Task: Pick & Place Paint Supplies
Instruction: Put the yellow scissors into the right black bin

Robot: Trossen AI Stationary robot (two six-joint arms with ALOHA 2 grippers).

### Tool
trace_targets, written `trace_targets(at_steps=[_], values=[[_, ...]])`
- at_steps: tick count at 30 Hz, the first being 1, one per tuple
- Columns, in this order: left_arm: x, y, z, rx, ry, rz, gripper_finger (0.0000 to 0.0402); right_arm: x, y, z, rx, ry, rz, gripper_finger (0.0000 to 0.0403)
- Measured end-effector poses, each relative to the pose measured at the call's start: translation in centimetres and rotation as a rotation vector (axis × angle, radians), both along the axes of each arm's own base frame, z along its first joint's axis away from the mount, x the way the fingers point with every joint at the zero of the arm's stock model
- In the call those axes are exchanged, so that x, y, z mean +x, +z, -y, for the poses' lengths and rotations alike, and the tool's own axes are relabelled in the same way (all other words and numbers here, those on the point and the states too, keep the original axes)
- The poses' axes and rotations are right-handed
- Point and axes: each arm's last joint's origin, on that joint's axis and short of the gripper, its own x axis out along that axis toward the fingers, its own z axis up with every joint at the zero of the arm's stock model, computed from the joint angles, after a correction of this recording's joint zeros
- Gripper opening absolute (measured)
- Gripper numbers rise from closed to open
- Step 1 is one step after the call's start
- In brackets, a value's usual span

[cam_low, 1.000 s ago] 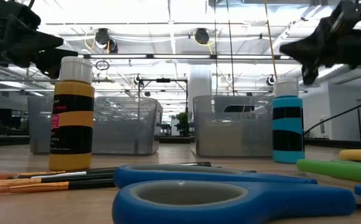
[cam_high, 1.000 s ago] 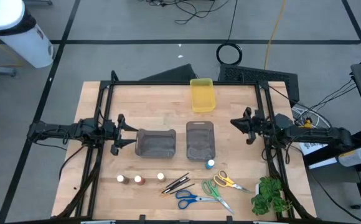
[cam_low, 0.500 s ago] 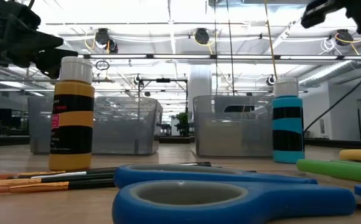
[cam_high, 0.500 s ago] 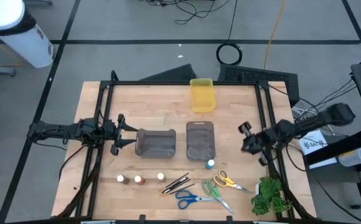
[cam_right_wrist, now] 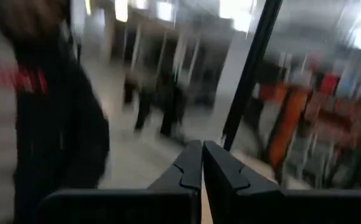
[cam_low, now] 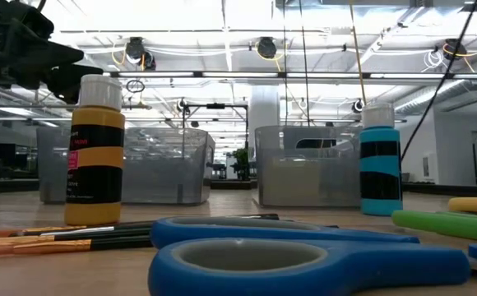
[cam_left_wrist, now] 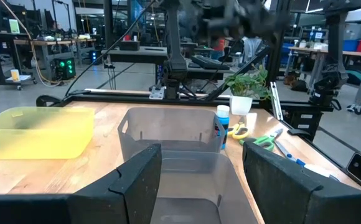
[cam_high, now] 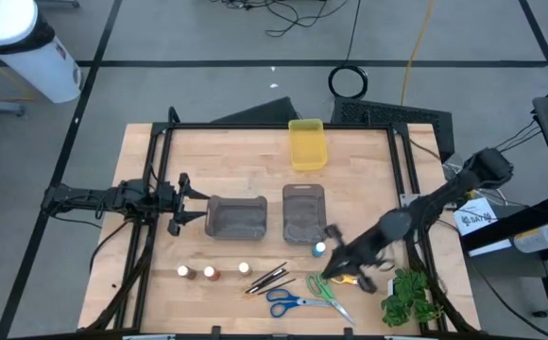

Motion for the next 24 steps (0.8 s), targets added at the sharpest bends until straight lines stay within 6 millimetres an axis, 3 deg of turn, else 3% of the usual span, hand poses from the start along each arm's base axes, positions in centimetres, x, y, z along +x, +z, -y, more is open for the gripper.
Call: trace_targets(at_steps=[7, 12, 15, 19, 24], values=[[0.0, 0.0, 0.0, 0.0, 0.0, -0.002, 0.0237, 1.2, -2.6, -2.5, -0.034, 0.012, -0.143, 0.0004], [0.0, 0.0, 0.0, 0.0, 0.0, -0.001, 0.0237, -0.6, -2.4, -4.8, -0.033, 0.187, -0.133, 0.0004], [0.0, 0.0, 0.0, 0.0, 0.0, -0.001, 0.0237, -2.0, -2.2, -6.4, -0.043, 0.164, -0.093, 0.0015], [0.0, 0.0, 0.0, 0.0, 0.0, -0.001, 0.0237, -3.4, -1.7, -7.8, 0.036, 0.166, -0.094, 0.0066], [0.0, 0.0, 0.0, 0.0, 0.0, -0.001, 0.0237, -4.4, -1.3, -8.6, 0.121, 0.084, -0.113, 0.0179]])
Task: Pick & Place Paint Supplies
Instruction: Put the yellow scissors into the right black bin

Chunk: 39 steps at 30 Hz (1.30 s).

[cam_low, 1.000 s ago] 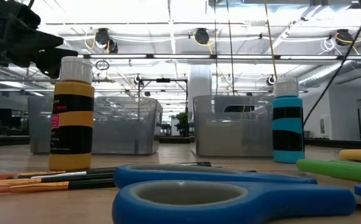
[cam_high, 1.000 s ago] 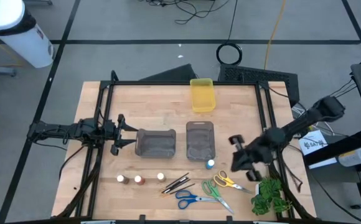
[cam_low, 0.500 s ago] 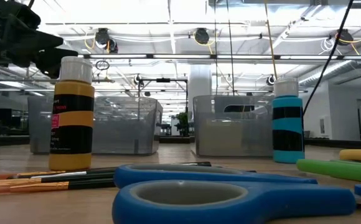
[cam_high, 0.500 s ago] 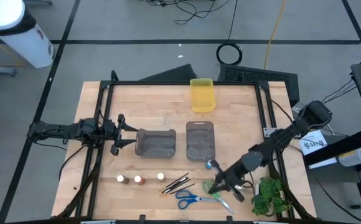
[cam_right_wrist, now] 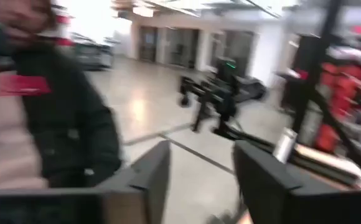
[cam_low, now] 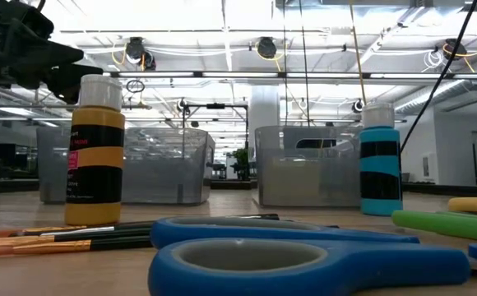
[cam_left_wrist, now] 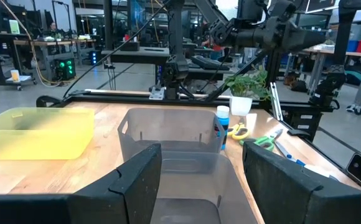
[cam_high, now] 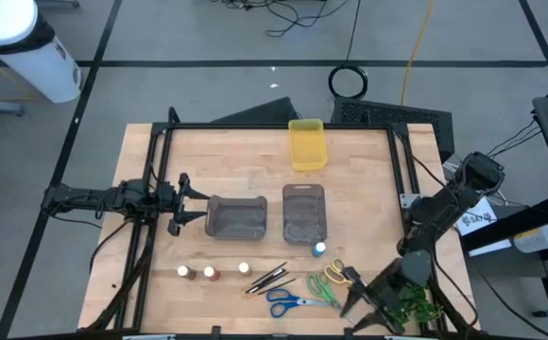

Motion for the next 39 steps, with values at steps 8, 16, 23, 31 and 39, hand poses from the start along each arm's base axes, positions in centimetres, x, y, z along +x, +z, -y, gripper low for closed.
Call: trace_targets(at_steps=[8, 16, 23, 31, 39], values=[[0.0, 0.0, 0.0, 0.0, 0.001, 0.0, 0.0237, 2.9, 0.0, 0.6, -0.292, -0.426, -0.55, 0.0325], [0.0, 0.0, 0.0, 0.0, 0.001, 0.0, 0.0237, 3.6, -5.5, 2.0, -0.51, -0.619, -0.896, 0.033], [0.0, 0.0, 0.0, 0.0, 0.0, 0.0, 0.0237, 2.9, -9.7, 2.4, -0.596, -0.586, -1.034, 0.0314], [0.0, 0.0, 0.0, 0.0, 0.001, 0.0, 0.0237, 2.5, -11.2, 2.4, -0.523, -0.573, -1.149, 0.0309], [0.0, 0.0, 0.0, 0.0, 0.001, 0.0, 0.0237, 2.7, -11.1, 2.6, -0.496, -0.592, -1.165, 0.0308]])
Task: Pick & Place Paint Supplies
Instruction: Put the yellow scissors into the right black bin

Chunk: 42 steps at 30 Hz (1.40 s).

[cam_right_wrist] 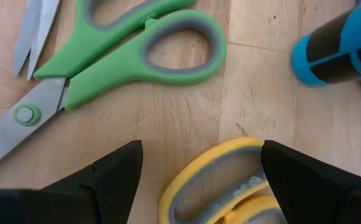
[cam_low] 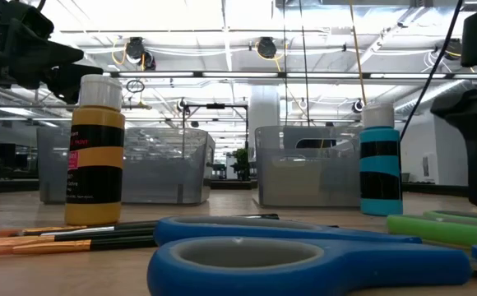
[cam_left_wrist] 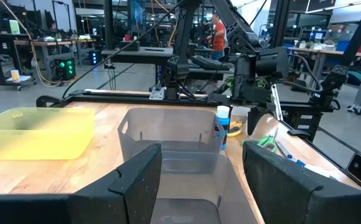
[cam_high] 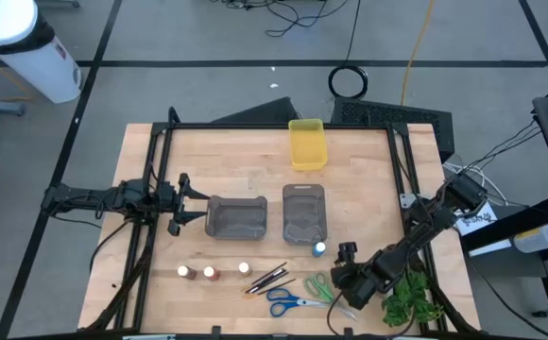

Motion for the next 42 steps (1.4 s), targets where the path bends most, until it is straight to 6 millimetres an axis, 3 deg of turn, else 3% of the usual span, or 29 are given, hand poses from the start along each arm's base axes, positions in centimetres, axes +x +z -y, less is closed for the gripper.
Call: trace_targets(at_steps=[4, 10, 17, 26, 34, 42], values=[[0.0, 0.0, 0.0, 0.0, 0.0, 0.0, 0.0237, 0.0, 0.8, 0.2, 0.019, -0.006, 0.016, 0.0308], [0.0, 0.0, 0.0, 0.0, 0.0, 0.0, 0.0237, -0.6, 4.1, 0.8, 0.135, -0.091, 0.088, 0.0308], [0.0, 0.0, 0.0, 0.0, 0.0, 0.0, 0.0237, -3.2, 6.2, -0.1, 0.251, -0.097, 0.053, 0.0308], [0.0, 0.0, 0.0, 0.0, 0.0, -0.001, 0.0237, -5.5, 4.6, -1.2, 0.232, -0.138, -0.041, 0.029], [0.0, 0.0, 0.0, 0.0, 0.0, -0.001, 0.0237, -5.9, 1.1, -0.1, 0.248, -0.225, -0.088, 0.0206], [0.0, 0.0, 0.0, 0.0, 0.0, -0.001, 0.0237, -5.6, -0.7, 1.1, 0.313, -0.234, -0.057, 0.0133]])
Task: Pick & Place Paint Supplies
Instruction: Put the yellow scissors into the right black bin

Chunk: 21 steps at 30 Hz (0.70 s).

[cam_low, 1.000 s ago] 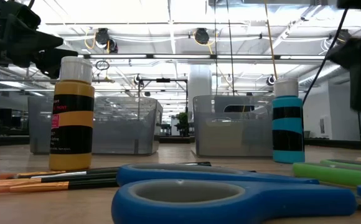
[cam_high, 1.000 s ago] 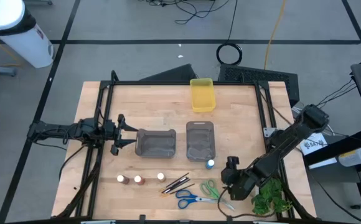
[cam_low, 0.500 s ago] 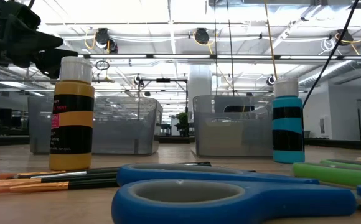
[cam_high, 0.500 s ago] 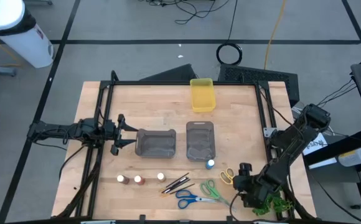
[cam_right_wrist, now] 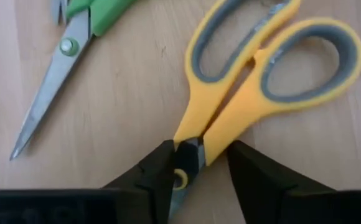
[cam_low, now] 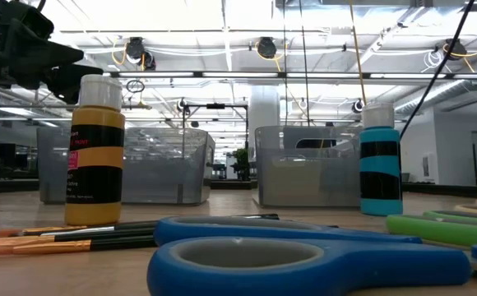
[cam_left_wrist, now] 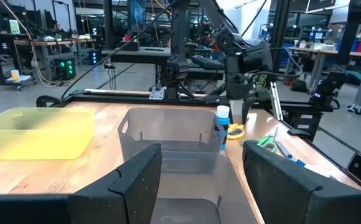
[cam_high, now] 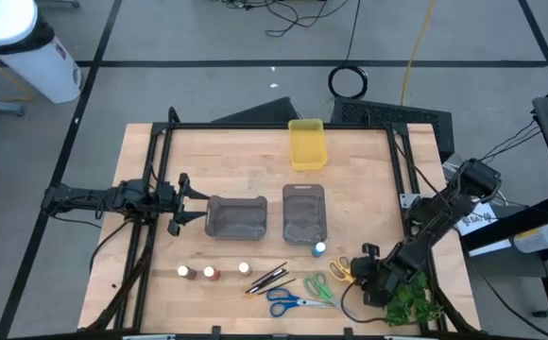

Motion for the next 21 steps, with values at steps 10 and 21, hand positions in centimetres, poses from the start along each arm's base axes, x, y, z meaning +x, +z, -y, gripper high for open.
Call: trace_targets(at_steps=[10, 21], values=[[0.0, 0.0, 0.0, 0.0, 0.0, 0.0, 0.0237, 1.3, -0.2, 0.9, -0.039, 0.111, 0.062, 0.0097], [0.0, 0.0, 0.0, 0.0, 0.0, 0.0, 0.0237, 3.1, -0.1, 2.3, -0.1, 0.179, 0.117, 0.0082]])
